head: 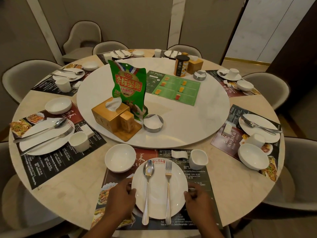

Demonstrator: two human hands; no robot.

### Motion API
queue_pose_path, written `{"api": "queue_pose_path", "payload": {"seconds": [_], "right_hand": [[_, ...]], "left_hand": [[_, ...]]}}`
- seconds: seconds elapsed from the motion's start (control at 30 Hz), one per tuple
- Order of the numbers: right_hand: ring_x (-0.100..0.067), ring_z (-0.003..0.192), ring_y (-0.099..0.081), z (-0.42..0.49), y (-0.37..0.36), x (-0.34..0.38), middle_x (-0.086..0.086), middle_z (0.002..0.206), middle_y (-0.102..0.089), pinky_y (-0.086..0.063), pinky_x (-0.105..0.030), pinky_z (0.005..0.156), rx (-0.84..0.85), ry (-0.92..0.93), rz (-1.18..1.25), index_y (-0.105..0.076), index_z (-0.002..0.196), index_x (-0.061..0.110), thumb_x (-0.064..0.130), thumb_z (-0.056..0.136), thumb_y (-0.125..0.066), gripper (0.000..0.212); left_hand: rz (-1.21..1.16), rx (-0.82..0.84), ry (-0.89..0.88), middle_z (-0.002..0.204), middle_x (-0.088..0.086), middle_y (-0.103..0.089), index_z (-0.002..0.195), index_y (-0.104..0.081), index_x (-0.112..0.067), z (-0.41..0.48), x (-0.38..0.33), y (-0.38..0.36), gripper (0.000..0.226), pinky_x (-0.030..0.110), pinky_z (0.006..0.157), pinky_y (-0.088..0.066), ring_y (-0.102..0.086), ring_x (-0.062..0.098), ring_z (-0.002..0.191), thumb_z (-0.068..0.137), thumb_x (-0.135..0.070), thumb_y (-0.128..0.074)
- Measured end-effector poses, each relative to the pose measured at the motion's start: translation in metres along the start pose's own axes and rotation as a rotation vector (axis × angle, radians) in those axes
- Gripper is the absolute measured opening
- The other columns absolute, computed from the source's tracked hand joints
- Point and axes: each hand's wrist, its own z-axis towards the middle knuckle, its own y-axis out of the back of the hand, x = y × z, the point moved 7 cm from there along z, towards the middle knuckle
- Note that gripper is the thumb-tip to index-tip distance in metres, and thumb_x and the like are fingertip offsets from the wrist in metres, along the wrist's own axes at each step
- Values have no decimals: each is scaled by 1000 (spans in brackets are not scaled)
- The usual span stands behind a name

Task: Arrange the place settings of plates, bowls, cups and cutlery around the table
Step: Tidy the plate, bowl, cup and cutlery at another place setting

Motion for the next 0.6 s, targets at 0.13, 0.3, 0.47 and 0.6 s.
{"api": "queue_pose_path", "payload": {"seconds": [0.13,0.3,0.47,0.6], "right_hand": [[-7,75,-63,1,0,2,8,76,-69,-39,-21,58,8,7,-8,-61,102,32,16,89,-65,21],[-8,75,-64,-1,1,2,6,75,-69,-43,-24,60,17,14,-8,-62,102,32,17,89,-64,20],[-7,75,-64,-1,1,3,7,74,-69,-42,-23,59,11,21,2,-62,103,32,16,89,-65,22],[-9,75,-65,-1,-1,0,7,72,-69,-47,-27,65,4,22,2,-64,104,31,17,87,-65,22]], "left_hand": [[8,-3,21,105,-4,-70,129,-60,-24,-2,-1,0,38,27,83,-47,-55,9,86,92,-17,-63],[-5,-19,-12,106,-3,-71,129,-61,-23,-4,0,-1,39,22,76,-44,-52,6,82,91,-15,-64],[-7,-21,-15,111,-2,-70,130,-59,-24,-4,-1,-1,39,25,83,-46,-52,7,86,92,-15,-62],[-5,-29,-4,115,-1,-69,129,-60,-22,-4,0,-2,38,28,88,-49,-59,12,93,92,-15,-63]]}}
